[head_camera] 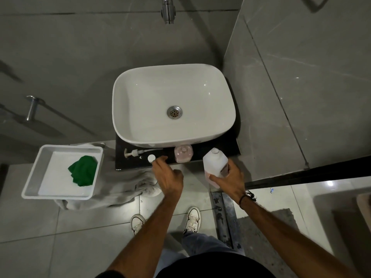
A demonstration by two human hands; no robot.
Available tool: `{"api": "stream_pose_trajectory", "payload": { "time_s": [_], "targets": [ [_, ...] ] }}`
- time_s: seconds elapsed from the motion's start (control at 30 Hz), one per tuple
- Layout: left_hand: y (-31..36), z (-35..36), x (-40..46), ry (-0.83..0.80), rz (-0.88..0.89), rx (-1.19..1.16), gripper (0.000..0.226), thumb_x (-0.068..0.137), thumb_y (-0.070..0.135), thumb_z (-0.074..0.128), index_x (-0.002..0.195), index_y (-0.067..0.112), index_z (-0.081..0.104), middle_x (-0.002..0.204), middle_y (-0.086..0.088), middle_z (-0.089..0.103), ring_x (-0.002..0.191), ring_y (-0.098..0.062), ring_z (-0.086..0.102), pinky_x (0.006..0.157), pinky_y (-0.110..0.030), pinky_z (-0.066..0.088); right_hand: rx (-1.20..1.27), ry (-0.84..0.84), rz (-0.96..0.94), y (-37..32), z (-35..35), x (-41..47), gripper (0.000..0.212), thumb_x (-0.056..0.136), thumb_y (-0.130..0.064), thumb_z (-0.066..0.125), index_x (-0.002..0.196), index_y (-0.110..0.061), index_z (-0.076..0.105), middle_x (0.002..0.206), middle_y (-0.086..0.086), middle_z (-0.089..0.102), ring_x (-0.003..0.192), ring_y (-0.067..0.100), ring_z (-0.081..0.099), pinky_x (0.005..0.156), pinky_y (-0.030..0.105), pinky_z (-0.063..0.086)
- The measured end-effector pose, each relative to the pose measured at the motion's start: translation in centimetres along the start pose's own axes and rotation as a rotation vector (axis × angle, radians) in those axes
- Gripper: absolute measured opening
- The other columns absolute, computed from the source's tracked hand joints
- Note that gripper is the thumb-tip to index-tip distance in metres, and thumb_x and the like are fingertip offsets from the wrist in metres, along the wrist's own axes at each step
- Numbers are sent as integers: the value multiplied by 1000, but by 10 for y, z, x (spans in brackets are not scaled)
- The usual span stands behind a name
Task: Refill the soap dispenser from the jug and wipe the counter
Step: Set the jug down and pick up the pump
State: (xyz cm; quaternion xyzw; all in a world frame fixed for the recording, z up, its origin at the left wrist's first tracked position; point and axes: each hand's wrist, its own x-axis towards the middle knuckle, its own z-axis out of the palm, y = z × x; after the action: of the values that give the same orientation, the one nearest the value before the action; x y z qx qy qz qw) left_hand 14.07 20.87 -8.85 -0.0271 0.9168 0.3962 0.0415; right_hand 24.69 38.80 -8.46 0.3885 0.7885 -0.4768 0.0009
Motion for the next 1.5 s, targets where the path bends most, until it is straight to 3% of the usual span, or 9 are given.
{"api": "stream_pose_trajectory", "payload": {
  "time_s": [0.13,0.3,0.47,0.63,0.9,1.1,1.23,1.33,1.5],
  "targets": [
    [-19,-22,23,70,-29,293,56,65,-6,73,118,-2,54,121,-24,53,100,-39,53,82,-45,46,-29,-23,4,3,7,-4,82,50,-54,85,123,-34,53,120,-3,62,111,21,58,90,44,56],
    [-38,-32,52,-254,208,515,46,84,-9,59,126,8,61,137,-21,48,109,-42,51,84,-51,52,-61,-46,-23,3,14,-9,78,53,-51,87,120,-37,52,121,-4,61,110,20,58,89,44,57],
    [-37,-46,41,-296,206,305,27,95,0,56,122,4,60,124,-21,48,99,-36,57,83,-42,53,-144,-48,-117,-1,18,-16,71,57,-43,89,118,-34,53,116,-6,61,107,18,59,85,38,57],
    [1,-67,-11,-305,363,-67,23,99,24,63,120,13,63,105,0,56,84,-9,60,65,-8,48,-326,-122,-243,-5,24,-24,70,57,-49,86,117,-33,54,107,-10,58,101,17,59,77,24,44],
    [23,-71,-18,-405,334,148,31,93,42,68,78,15,64,74,1,65,65,-10,59,62,-22,46,-541,-163,-397,-9,24,-36,82,62,-56,82,133,-28,52,118,-2,59,108,20,58,91,41,54],
    [25,-81,-14,-643,492,65,56,78,9,80,131,13,60,119,-3,66,100,-18,64,85,-34,57,-535,-169,-385,-7,17,-42,78,66,-55,81,133,-28,53,119,-3,61,108,19,59,95,39,53],
    [28,-78,-21,-526,385,178,41,91,43,68,121,15,62,109,1,66,91,-15,66,77,-32,58,-539,-193,-378,-4,15,-43,78,66,-54,81,133,-29,51,117,-3,60,107,18,58,94,41,53],
    [28,-78,-22,-545,478,280,23,94,32,64,110,16,64,109,-2,69,94,-21,67,80,-39,57,-532,-212,-374,-2,15,-44,78,65,-55,81,133,-30,51,117,-4,59,107,19,58,96,41,52],
    [33,-80,-26,-573,445,339,50,88,41,69,132,22,54,120,3,66,102,-19,65,81,-32,54,-514,-219,-368,2,15,-44,76,63,-56,80,129,-32,52,113,-5,59,103,17,58,94,44,53]
  ]
}}
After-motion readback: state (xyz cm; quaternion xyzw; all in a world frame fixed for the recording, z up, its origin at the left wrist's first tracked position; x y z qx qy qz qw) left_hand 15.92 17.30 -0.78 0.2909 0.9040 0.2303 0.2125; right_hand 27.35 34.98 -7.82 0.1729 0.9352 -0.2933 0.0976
